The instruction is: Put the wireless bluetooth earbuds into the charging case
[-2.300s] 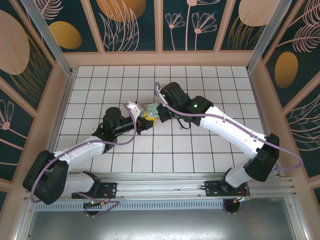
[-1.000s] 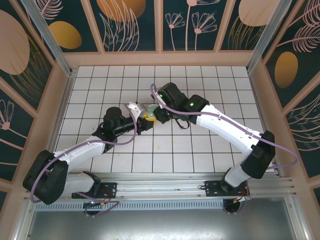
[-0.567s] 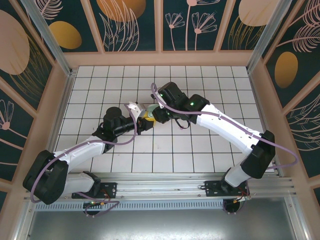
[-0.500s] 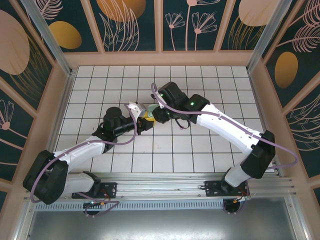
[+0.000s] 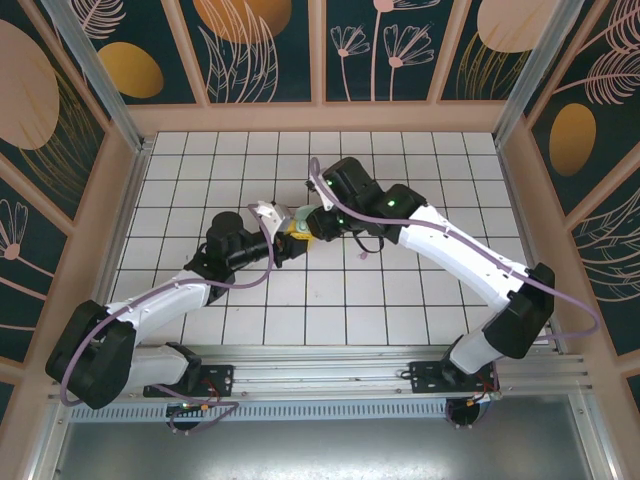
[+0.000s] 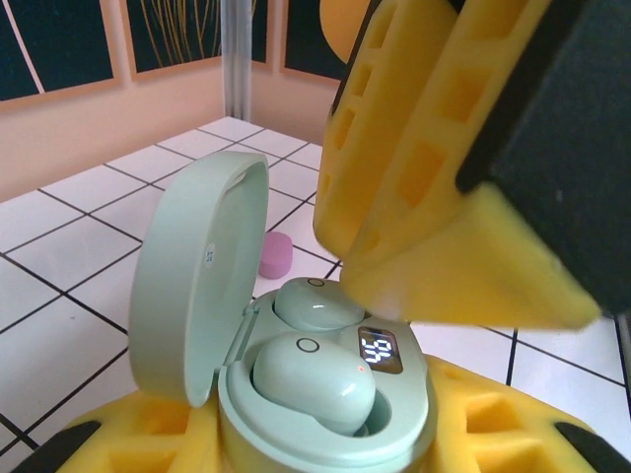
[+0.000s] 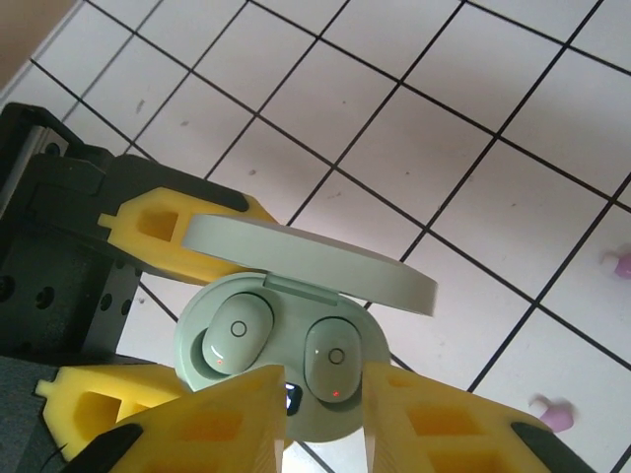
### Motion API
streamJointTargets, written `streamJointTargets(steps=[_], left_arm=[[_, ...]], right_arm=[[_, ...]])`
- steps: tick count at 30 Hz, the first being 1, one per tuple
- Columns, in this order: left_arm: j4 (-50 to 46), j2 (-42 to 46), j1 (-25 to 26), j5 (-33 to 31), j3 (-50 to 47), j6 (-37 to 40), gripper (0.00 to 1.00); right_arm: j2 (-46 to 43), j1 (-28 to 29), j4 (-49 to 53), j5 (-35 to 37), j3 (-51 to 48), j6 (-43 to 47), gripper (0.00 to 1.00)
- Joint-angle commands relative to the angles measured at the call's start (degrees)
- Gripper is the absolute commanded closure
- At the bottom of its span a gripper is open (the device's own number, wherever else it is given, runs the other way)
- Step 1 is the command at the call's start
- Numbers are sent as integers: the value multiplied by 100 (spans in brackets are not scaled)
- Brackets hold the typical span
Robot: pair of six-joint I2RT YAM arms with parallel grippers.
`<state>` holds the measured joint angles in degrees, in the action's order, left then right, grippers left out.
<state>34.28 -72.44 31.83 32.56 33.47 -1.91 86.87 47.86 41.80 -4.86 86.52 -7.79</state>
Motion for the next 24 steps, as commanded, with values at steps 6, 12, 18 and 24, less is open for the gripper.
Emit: streamJointTargets(steps=[6,12,18,24], left_arm=[[265,-135,45,303,433,-104,78],[659,-353,186,511,684,-383,78],[1355,-537,384,692,787,-851,78],[1678,-739,617,838,933,-1119,78]], right_arm=[[-849,-664,-539,-575,106,-496,73],[-1262,-1469,-1118,-1262,-269,-1053,71],[-1431,-2159,-1513,-1977,-605,-1608,70],[-1525,-2494,-2110,-2735,-1125,-2094,70]])
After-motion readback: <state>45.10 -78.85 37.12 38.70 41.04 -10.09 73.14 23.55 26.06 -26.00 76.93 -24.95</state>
